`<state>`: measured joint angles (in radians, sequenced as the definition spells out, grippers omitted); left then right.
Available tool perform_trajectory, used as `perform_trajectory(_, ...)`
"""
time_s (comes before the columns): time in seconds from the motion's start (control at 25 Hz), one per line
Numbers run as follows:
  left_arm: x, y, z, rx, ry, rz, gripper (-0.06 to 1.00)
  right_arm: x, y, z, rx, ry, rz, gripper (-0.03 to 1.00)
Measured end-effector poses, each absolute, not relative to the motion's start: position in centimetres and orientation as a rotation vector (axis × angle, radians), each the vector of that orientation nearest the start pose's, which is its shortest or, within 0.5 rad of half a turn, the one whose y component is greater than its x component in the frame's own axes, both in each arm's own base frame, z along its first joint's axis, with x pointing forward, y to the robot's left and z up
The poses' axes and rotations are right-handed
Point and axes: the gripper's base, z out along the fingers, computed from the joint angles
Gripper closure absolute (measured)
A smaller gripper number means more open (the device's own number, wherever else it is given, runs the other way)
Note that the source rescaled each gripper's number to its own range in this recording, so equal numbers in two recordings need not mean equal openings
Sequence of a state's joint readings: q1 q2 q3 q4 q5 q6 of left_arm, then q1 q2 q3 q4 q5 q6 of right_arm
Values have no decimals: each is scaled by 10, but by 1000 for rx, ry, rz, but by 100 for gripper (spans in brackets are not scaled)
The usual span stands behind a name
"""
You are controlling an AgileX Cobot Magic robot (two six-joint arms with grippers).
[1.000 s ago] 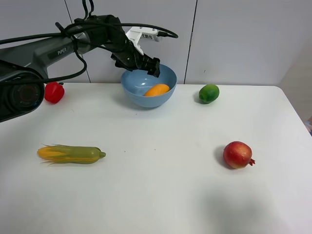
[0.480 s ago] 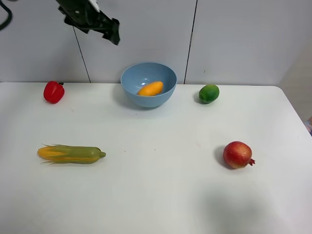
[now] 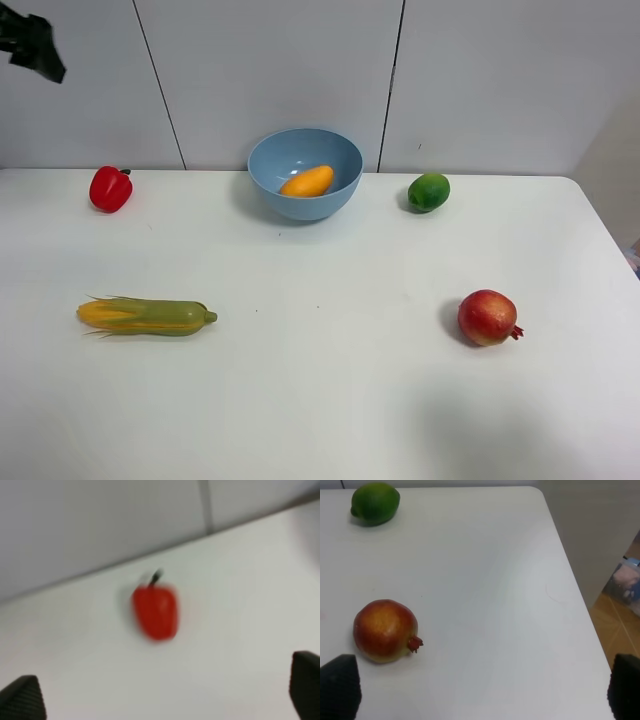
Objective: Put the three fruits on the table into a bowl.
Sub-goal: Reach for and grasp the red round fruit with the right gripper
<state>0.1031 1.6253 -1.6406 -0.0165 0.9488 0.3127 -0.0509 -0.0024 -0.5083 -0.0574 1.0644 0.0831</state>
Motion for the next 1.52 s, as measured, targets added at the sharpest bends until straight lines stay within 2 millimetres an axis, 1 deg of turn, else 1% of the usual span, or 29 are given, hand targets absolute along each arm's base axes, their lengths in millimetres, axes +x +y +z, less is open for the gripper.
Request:
perform_trajectory(0.04, 341, 39, 385, 221, 2387, 168, -4, -7, -4, 279, 139, 2032, -48, -3)
perform_trajectory(0.12, 305, 38, 392, 169, 2323, 140, -4, -7, -4, 279, 139, 2032, -48, -3)
perform_trajectory(0.24, 241, 29, 403, 132, 2226, 112, -4, -7, -4, 279, 139, 2032, -48, -3)
perform_trajectory(0.36, 185, 20, 404, 124, 2152, 113, -4, -7, -4, 279, 139, 2032, -48, -3)
perform_trajectory(0.48, 134, 15, 405, 91, 2060, 145, -4, -7, -4, 279, 139, 2032, -48, -3)
perform_trajectory(0.56, 102, 11, 402, 73, 2016, 151, -4, -7, -4, 279, 139, 2032, -48, -3)
perform_trajectory(0.64, 68, 3, 393, 38, 1983, 119, -4, -7, -4, 279, 139, 2032, -48, -3)
perform_trajectory(0.72, 43, -3, 379, -9, 1973, 66, -4, -7, -4, 279, 139, 2032, -48, -3)
perform_trajectory(0.8, 22, -8, 362, -41, 1954, 38, -4, -7, -4, 279, 139, 2032, -48, -3)
perform_trajectory(0.92, 3, -11, 337, -40, 1926, 40, -4, -7, -4, 279, 139, 2032, -48, -3)
perform_trajectory(1.08, -11, -12, 310, -36, 1896, 67, -4, -7, -4, 279, 139, 2032, -48, -3)
perform_trajectory(1.16, -12, -10, 303, -38, 1907, 96, -4, -7, -4, 279, 139, 2032, -48, -3)
perform_trajectory(1.36, -5, -8, 283, -44, 1999, 102, -4, -7, -4, 279, 139, 2032, -48, -3)
perform_trajectory(1.52, -5, -8, 280, -55, 2019, 100, -4, -7, -4, 279, 139, 2032, -48, -3)
